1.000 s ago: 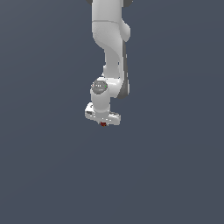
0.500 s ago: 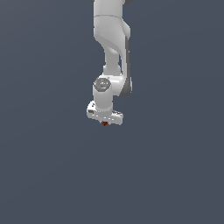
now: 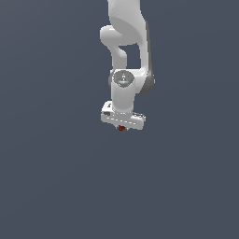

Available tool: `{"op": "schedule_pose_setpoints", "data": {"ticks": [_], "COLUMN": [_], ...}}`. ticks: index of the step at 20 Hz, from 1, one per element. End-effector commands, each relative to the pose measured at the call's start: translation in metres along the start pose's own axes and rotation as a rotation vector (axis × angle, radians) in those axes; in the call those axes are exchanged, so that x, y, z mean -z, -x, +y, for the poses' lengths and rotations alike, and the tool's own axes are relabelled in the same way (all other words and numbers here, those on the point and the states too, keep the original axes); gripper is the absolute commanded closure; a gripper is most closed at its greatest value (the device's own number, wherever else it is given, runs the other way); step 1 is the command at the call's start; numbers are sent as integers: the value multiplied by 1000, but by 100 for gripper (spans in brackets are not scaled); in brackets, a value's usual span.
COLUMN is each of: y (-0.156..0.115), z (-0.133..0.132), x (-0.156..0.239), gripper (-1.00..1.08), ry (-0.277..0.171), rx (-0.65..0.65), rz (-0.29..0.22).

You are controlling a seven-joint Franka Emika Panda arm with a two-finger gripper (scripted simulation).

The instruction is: Pick up the object and move it to a goal position.

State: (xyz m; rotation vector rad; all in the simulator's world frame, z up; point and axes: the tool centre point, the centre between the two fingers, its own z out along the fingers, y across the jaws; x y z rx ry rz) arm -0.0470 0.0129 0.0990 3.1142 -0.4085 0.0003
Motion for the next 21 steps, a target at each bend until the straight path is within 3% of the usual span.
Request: {"op": "schedule_pose_setpoints", "data": {"ticks": [1, 11, 21], "y": [-3, -15, -20], "z": [-19, -77, -94], "x": [22, 88, 106], "gripper": [108, 108, 108], "ry": [0, 0, -1], "rx": [0, 0, 1], "rz": [0, 0, 0]}}
